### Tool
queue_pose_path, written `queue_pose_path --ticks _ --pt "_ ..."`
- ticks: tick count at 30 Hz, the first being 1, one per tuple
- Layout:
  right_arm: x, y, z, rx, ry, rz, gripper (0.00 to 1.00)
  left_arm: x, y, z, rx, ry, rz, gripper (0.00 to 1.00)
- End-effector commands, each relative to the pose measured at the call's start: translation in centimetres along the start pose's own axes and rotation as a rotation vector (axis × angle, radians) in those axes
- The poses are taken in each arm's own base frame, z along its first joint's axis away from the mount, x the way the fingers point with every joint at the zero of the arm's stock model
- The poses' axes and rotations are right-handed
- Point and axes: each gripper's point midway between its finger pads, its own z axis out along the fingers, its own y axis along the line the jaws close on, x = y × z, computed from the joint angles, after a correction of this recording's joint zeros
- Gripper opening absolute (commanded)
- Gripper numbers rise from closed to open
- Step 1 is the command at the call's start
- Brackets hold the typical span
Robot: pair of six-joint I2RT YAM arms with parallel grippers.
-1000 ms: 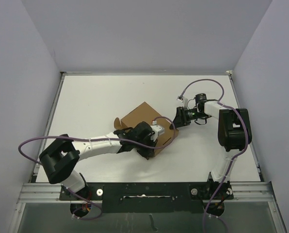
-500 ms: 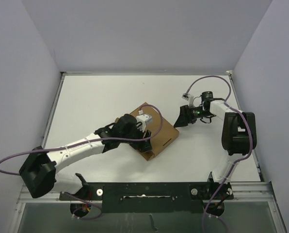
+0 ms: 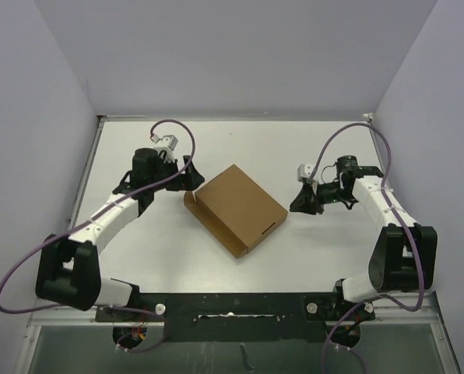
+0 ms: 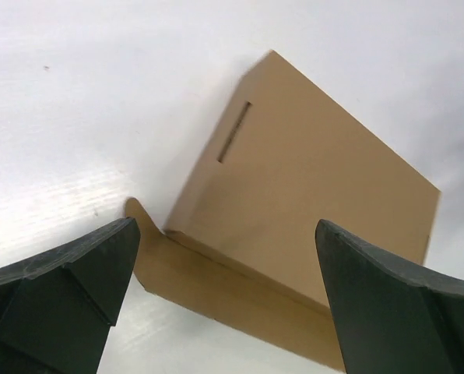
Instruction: Fold the paper box
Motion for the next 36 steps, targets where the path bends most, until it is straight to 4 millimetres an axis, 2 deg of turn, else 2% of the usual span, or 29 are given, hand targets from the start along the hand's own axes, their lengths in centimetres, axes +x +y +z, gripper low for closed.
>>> queue_pose_path --ticks 1,4,7,10,14,15,20,24,28,30,36 --pt "0.9 5.0 1.6 -0.212 -0.014 -0.340 0.11 -4.1 0.9 2.8 0.054 -0.050 -0.008 0.96" --pt "3.2 5.9 3.2 -0.310 0.107 -0.364 0.07 -3.6 2.6 4.7 0.044 0.004 -0.056 0.82" --pt "5.5 5.7 4.4 -0.337 0.226 -0.366 0.07 -2.4 3.2 6.2 0.084 0.050 -0.106 0.72" --pt "6.7 4.6 5.0 -0.308 0.300 -0.362 0.07 -1.3 2.8 7.1 0.133 0.085 -0.142 0.64" --pt "7.5 2.5 5.2 -0.223 0.368 -0.324 0.09 0.7 2.5 7.7 0.149 0.145 -0.173 0.61" --pt "7.6 2.0 5.2 -0.196 0.384 -0.308 0.12 1.2 2.3 7.6 0.149 0.158 -0.175 0.60" --pt "7.2 -1.1 5.1 -0.043 0.422 -0.232 0.23 3.3 0.9 6.4 0.162 0.186 -0.186 0.60" --pt "7.1 -2.7 4.7 0.047 0.446 -0.192 0.26 5.0 -0.6 4.9 0.172 0.196 -0.178 0.60" --pt "7.2 -3.6 4.4 0.092 0.462 -0.162 0.28 6.6 -2.3 3.6 0.181 0.209 -0.164 0.60" --pt "7.0 -4.0 4.4 0.115 0.467 -0.146 0.29 7.9 -3.1 2.9 0.182 0.230 -0.162 0.60" --pt "6.3 -5.3 4.7 0.137 0.482 -0.160 0.33 10.3 -6.8 0.6 0.207 0.241 -0.142 0.60"
